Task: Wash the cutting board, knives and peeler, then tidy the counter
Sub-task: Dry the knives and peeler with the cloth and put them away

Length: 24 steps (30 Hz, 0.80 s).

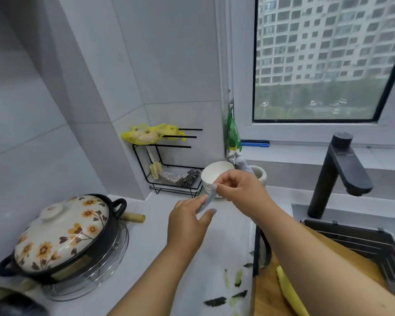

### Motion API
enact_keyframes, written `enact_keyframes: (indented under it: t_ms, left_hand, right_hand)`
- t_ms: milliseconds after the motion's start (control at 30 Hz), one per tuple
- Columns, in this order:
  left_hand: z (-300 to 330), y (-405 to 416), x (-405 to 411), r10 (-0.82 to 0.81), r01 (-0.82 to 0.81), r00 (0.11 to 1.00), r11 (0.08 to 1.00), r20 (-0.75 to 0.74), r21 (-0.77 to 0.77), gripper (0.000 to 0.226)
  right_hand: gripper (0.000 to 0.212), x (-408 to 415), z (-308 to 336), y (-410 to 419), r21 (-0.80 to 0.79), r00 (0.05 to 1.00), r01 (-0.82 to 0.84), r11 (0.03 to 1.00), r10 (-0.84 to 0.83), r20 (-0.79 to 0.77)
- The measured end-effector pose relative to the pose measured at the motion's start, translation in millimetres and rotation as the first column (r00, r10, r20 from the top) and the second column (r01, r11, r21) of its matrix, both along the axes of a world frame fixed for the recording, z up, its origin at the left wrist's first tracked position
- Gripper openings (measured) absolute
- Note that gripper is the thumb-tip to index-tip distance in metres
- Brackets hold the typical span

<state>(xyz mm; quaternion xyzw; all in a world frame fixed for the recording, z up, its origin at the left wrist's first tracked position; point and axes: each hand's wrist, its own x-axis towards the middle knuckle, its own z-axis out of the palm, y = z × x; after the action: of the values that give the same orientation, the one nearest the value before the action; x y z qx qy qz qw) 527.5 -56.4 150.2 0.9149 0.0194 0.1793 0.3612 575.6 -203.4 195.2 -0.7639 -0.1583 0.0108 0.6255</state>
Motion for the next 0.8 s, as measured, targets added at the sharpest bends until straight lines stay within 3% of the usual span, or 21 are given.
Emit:
enact_keyframes:
  t_ms: [33, 100, 333, 433, 567, 800]
  left_hand:
    - [1.1, 0.3, 6.0, 0.025, -0.025, 0.999, 1.000, 0.030, 0.011, 0.011]
    - [-1.8, 2.6, 21.9, 0.068, -0.069, 0.997, 0.997, 0.033, 0.026, 0.042]
    - [8.7, 18.5, 79.9, 0.108, -0.108, 0.994, 0.994, -0.017, 0.013, 0.039]
    - [9.7, 30.8, 105.1, 0.106, -0.106, 0.994, 0.993, -0.016, -0.044, 0.043]
    - [8.8, 46.5, 133.6, 0.132, -0.133, 0.991, 0.989, -0.017, -0.069, 0.054]
    - [-2.1, 62.6, 166.9, 0.160, -0.163, 0.986, 0.985, -0.056, -0.048, 0.050]
  right_hand:
    - [0.013, 5.3, -0.7, 5.3, 0.033, 1.000, 0.016, 0.999, -0.016, -0.017]
    - [0.012, 17.6, -5.9, 16.8, 0.090, 0.996, 0.070, 0.993, -0.066, -0.055]
    - [0.040, 66.8, -26.1, 65.1, -0.046, 0.973, 0.231, 0.972, -0.231, -0.013]
    - [0.022, 91.7, -22.9, 81.0, -0.016, 0.965, 0.255, 0.967, -0.255, -0.058]
    - [0.027, 123.5, -21.9, 98.4, 0.026, 0.952, 0.281, 0.959, -0.275, -0.134]
    - [0.023, 163.5, -34.2, 117.8, -0.025, 0.940, 0.284, 0.958, -0.284, -0.188]
